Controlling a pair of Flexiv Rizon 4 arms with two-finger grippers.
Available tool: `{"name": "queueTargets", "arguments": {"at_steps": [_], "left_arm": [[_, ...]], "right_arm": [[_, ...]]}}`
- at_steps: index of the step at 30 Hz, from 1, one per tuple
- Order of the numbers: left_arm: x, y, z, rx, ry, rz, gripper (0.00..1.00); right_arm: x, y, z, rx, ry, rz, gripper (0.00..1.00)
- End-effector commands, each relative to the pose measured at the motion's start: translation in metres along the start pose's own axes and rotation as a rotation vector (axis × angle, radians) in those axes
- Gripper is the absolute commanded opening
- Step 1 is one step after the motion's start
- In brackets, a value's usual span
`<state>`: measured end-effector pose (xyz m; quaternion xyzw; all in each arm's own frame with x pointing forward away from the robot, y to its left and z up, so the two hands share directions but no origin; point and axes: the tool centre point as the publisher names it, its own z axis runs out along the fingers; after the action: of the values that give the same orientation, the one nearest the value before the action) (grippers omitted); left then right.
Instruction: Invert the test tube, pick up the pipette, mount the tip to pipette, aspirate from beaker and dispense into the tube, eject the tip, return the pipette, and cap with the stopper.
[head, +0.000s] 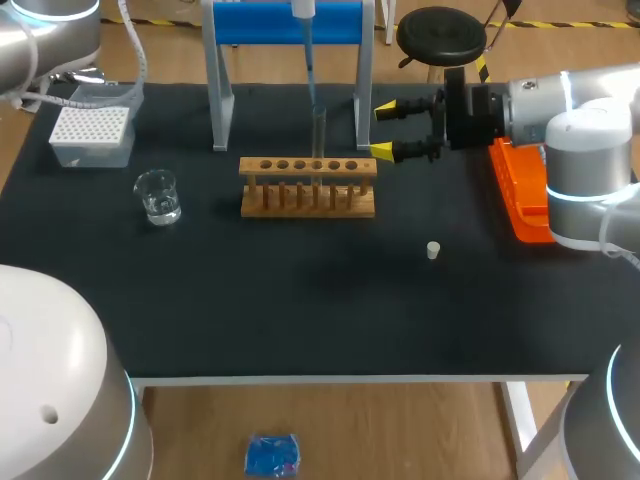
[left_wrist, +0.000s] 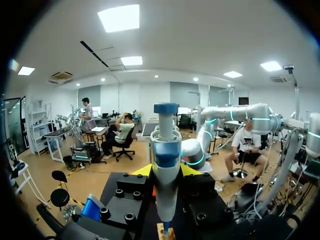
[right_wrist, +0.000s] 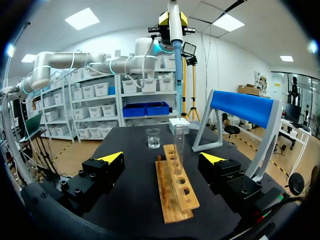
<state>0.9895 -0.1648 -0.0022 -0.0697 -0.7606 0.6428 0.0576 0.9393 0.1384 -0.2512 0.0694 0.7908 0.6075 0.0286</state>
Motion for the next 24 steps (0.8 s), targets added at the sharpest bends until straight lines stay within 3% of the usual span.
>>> {"name": "queueTargets", "arguments": {"at_steps": [1, 24], "left_arm": [[-0.002, 0.002, 0.004, 0.004, 0.007, -0.001, 0.00], [-0.004, 0.018, 0.006, -0.012, 0.014, -0.026, 0.00]], "right_arm": [[0.000, 0.000, 0.000, 0.001, 0.000, 0.000, 1.00], [0.000, 0.000, 0.000, 0.001, 0.000, 0.000, 1.00]]}}
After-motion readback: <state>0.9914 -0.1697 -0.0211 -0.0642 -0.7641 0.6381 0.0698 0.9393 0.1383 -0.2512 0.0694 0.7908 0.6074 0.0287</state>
